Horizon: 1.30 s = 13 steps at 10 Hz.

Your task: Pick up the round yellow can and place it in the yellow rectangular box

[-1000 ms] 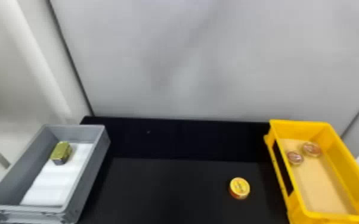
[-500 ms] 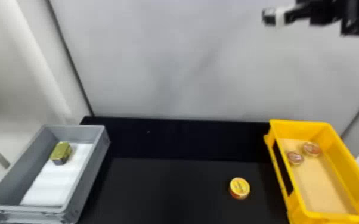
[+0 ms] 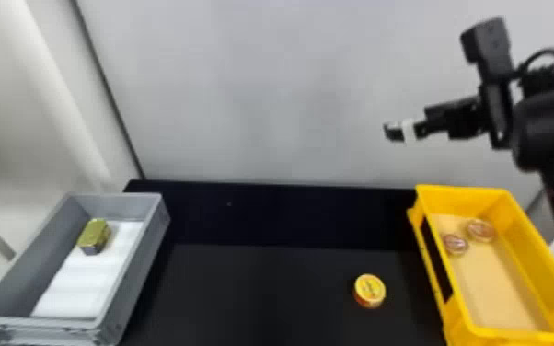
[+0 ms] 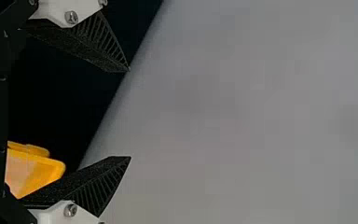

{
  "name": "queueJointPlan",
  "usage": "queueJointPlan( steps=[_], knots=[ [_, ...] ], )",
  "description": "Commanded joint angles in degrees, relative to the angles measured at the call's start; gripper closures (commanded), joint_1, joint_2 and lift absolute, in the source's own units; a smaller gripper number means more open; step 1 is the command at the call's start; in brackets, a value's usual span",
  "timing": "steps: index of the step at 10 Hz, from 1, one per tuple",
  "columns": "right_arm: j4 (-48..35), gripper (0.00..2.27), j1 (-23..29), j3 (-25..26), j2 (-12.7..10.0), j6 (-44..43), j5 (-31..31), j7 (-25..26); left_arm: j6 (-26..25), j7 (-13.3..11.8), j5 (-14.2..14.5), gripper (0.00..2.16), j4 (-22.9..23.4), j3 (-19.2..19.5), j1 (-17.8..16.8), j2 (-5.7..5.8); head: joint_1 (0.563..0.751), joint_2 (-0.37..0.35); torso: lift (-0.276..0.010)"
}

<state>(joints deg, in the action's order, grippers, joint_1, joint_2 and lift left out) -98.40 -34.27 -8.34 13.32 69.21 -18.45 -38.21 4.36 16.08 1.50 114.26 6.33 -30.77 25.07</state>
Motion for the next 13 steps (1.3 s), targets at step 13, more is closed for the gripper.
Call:
queueJointPlan(
  steps=[13],
  knots=[
    [16.31,0.15,16.95,-4.59,-2.51,-10.21,-8.81,-13.4,1.79,0.19,0.7,0.14,-1.85,-0.09,-0.17,-1.06,0.663,0.054,-0.01]
  ],
)
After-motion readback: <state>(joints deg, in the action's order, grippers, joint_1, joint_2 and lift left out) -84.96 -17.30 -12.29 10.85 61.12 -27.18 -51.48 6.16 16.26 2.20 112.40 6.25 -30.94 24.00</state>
